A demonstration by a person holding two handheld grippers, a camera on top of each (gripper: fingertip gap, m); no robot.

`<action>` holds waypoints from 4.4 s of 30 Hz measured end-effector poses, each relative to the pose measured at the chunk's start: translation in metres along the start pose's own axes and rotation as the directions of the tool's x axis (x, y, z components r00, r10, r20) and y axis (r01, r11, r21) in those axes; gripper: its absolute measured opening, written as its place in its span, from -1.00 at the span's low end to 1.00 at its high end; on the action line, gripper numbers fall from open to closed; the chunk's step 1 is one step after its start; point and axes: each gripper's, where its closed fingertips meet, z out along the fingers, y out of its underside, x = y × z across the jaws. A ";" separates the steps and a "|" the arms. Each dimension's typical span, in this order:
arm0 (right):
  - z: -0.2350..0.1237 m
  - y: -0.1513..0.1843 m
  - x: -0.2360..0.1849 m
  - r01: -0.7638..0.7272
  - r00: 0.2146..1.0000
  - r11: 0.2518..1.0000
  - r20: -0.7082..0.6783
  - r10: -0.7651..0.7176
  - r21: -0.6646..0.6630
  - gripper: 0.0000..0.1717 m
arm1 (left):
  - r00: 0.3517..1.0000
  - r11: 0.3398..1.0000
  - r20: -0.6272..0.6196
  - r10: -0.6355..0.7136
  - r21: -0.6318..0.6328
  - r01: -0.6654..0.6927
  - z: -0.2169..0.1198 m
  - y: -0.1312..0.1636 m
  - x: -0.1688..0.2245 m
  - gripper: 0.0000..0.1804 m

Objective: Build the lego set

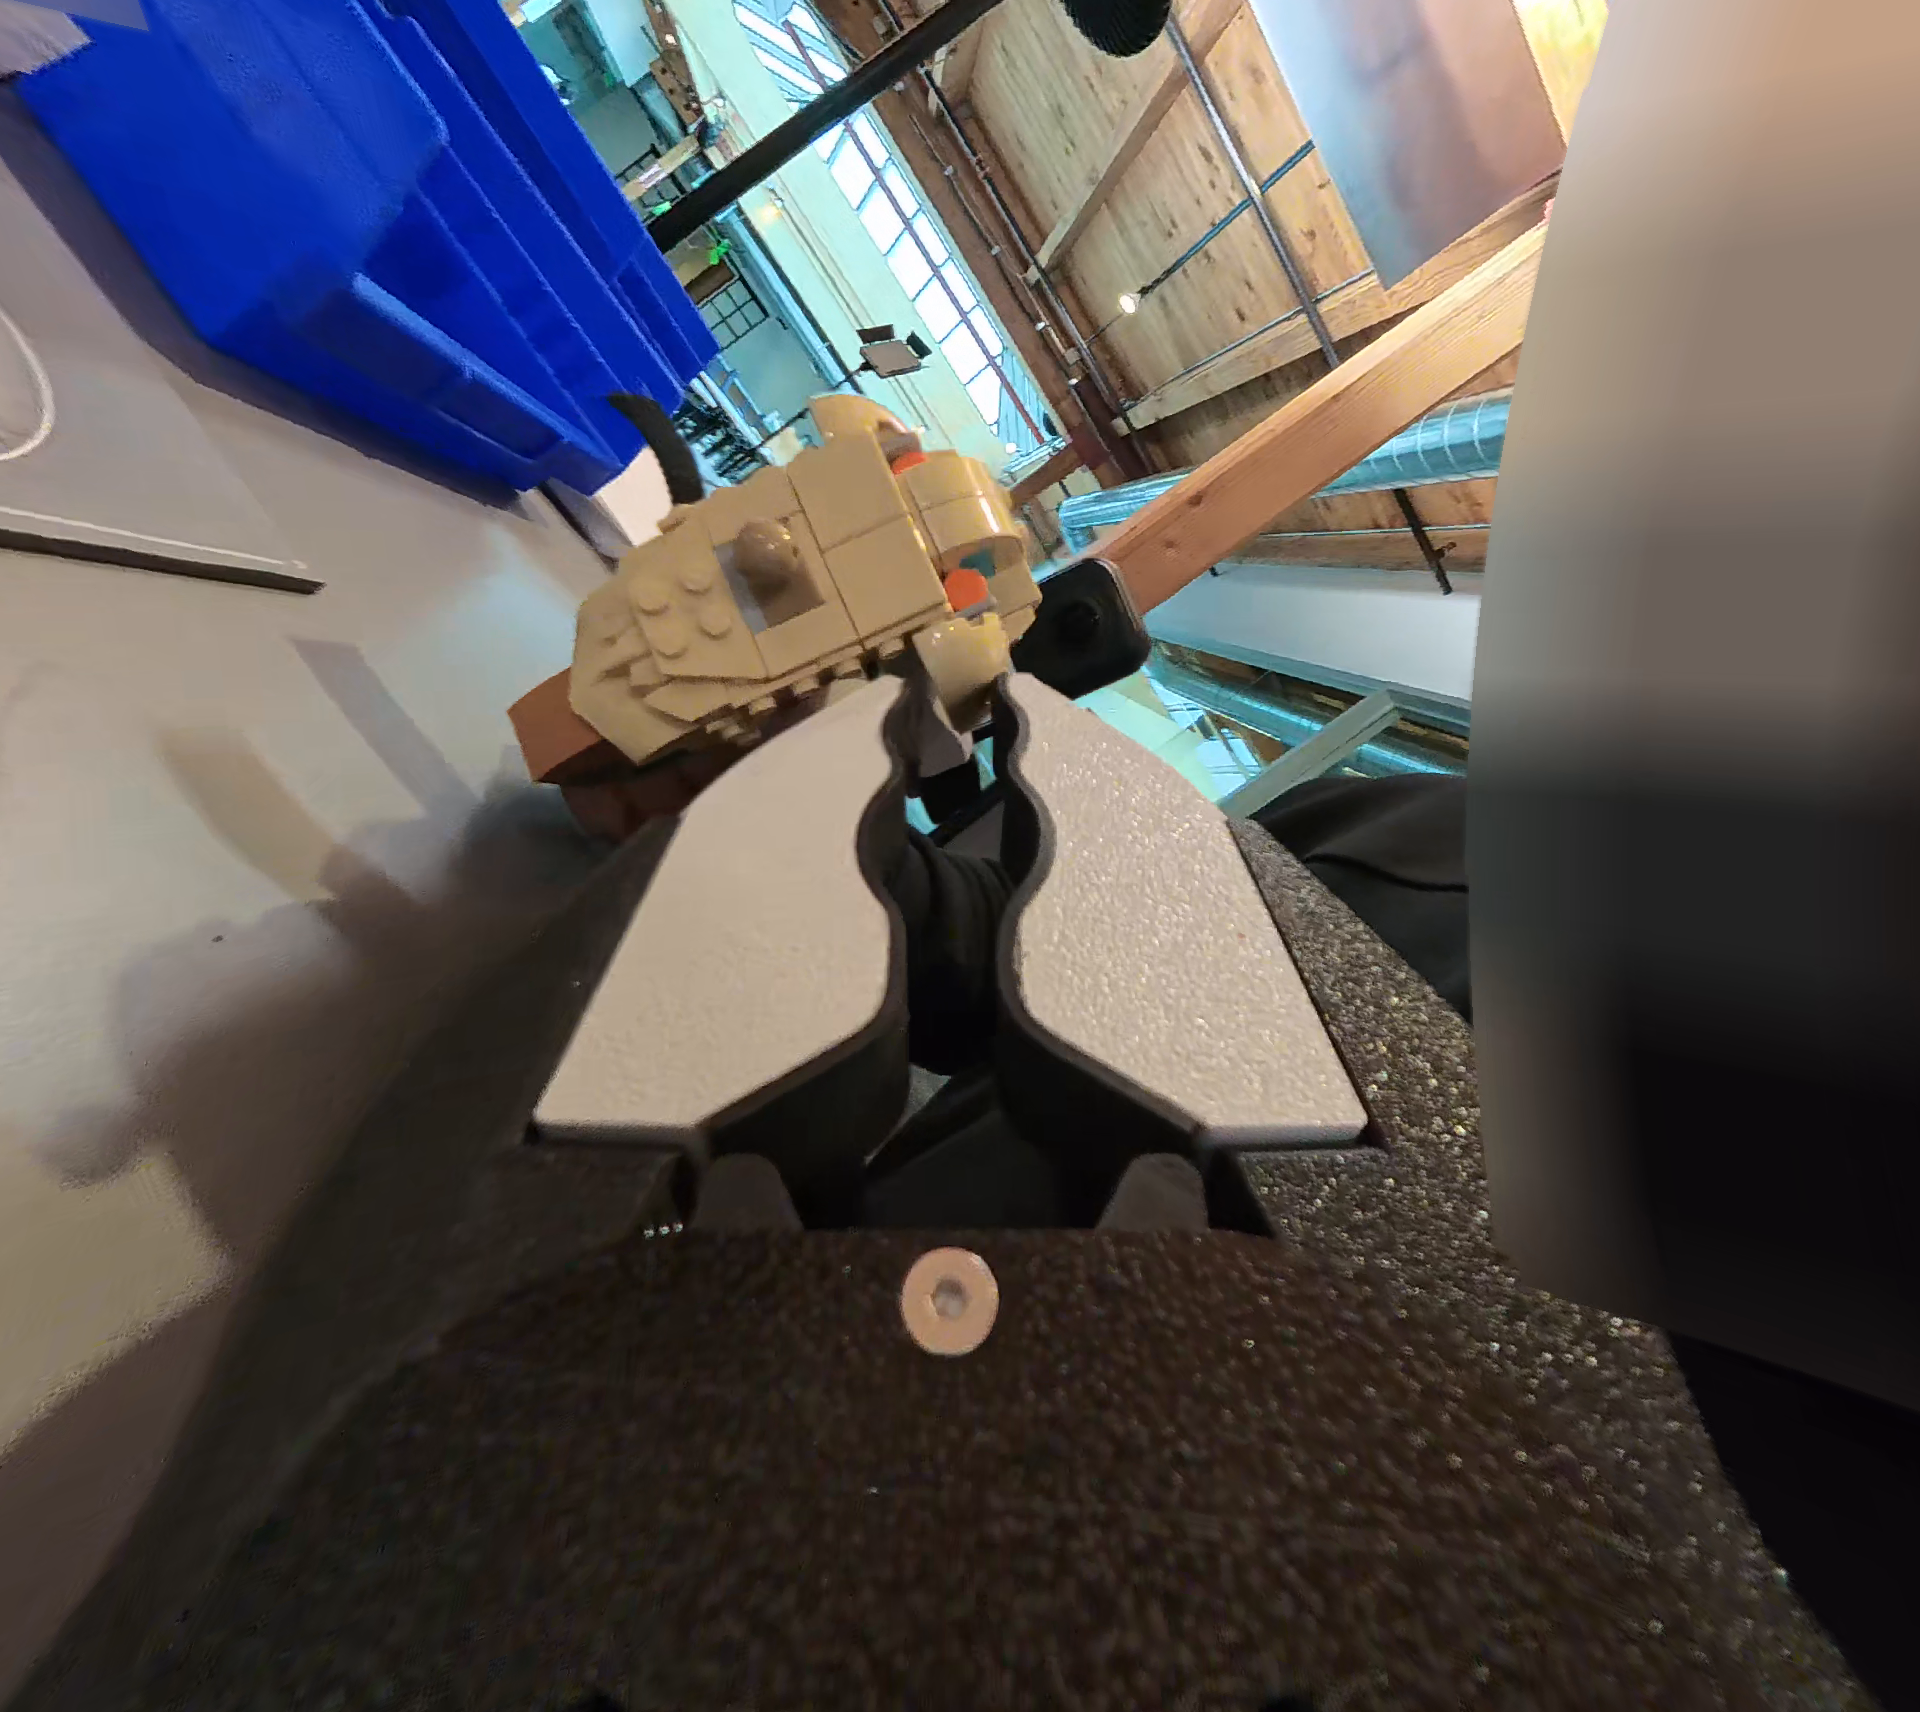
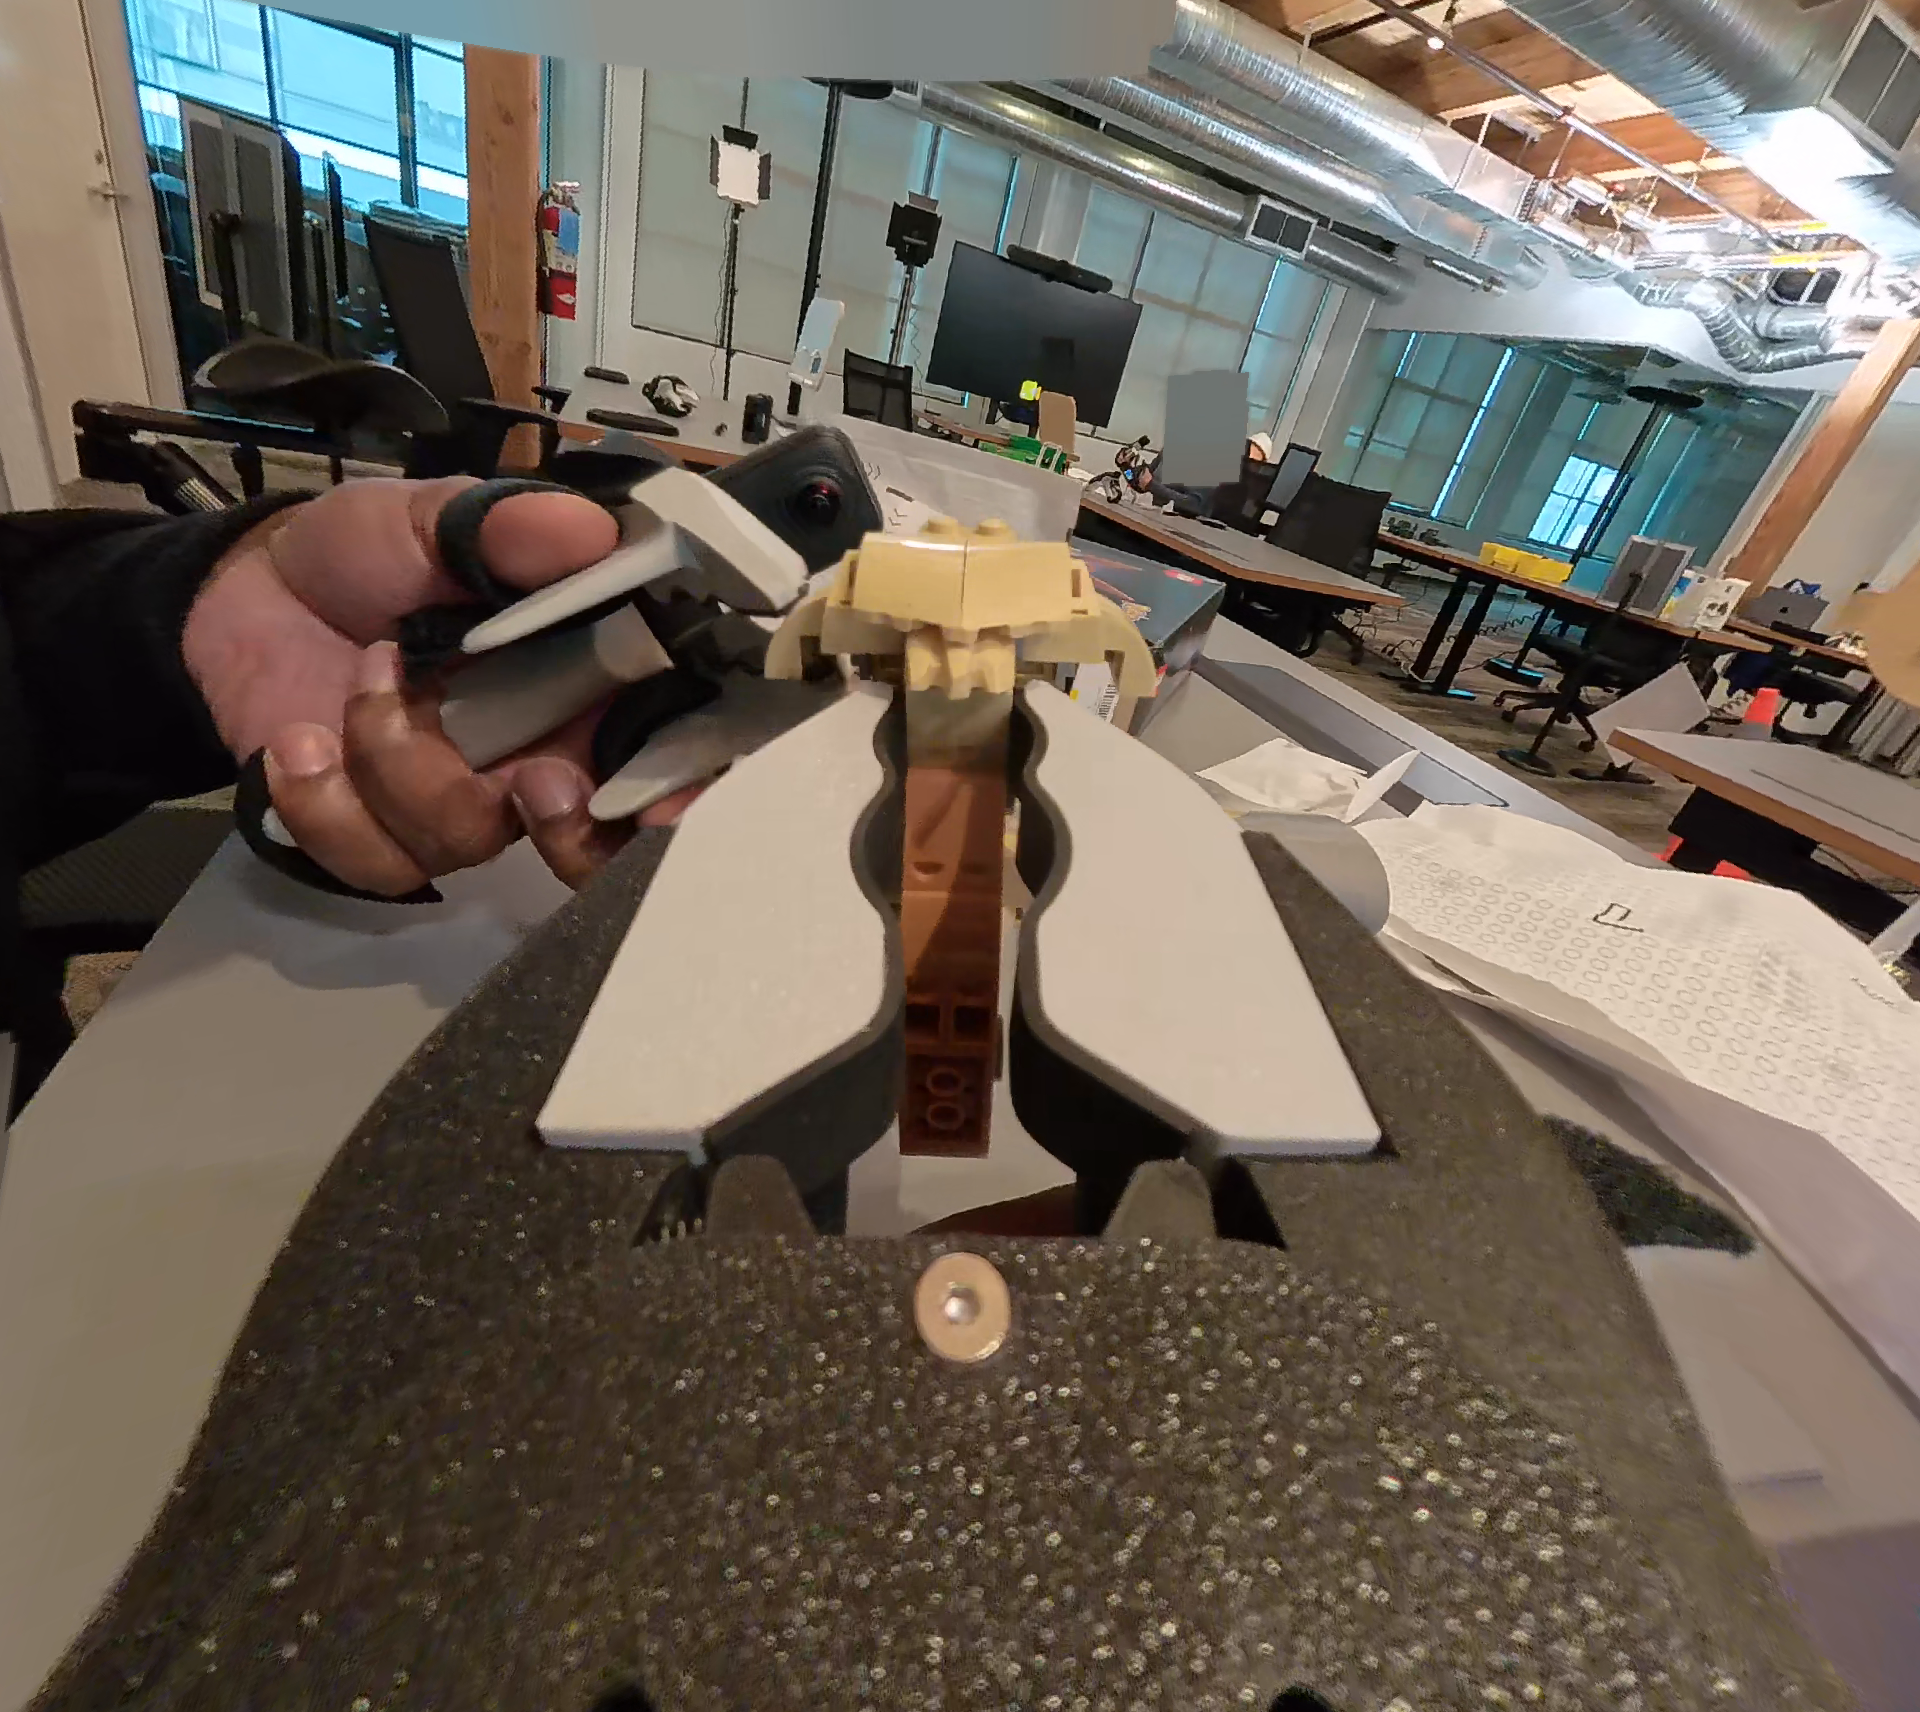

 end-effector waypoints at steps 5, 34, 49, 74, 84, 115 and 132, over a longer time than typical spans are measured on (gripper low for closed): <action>-0.001 -0.002 -0.003 0.044 0.999 0.999 0.021 -0.044 -0.001 -0.79 | 0.999 1.000 -0.034 -0.004 -0.017 0.004 0.000 0.002 0.004 -0.90; -0.015 0.012 -0.020 0.278 0.952 0.949 0.170 -0.252 -0.146 -0.79 | 0.995 0.961 -0.030 -0.091 -0.266 0.079 -0.004 0.031 -0.004 -0.91; -0.018 0.023 -0.022 0.327 0.936 0.925 0.201 -0.288 -0.194 -0.79 | 0.991 0.922 0.015 -0.133 -0.366 0.129 -0.006 0.039 -0.013 -0.91; -0.019 0.031 -0.021 0.356 0.927 0.904 0.211 -0.310 -0.238 -0.78 | 0.992 0.872 0.065 -0.110 -0.473 0.127 -0.009 0.041 -0.021 -0.91; -0.021 0.034 -0.021 0.367 0.923 0.896 0.213 -0.320 -0.249 -0.78 | 0.991 0.853 0.085 -0.107 -0.504 0.135 -0.008 0.042 -0.023 -0.91; 0.002 0.061 0.014 -0.667 0.733 0.666 -0.137 0.666 -0.334 -0.79 | 0.293 0.368 0.237 0.926 -0.402 -0.839 -0.022 -0.030 -0.033 -0.76; 0.005 0.049 -0.005 -0.786 0.571 0.535 -0.033 0.820 -0.311 -0.80 | -0.464 -0.413 -0.043 0.885 -0.535 -0.737 -0.009 -0.009 -0.032 -0.90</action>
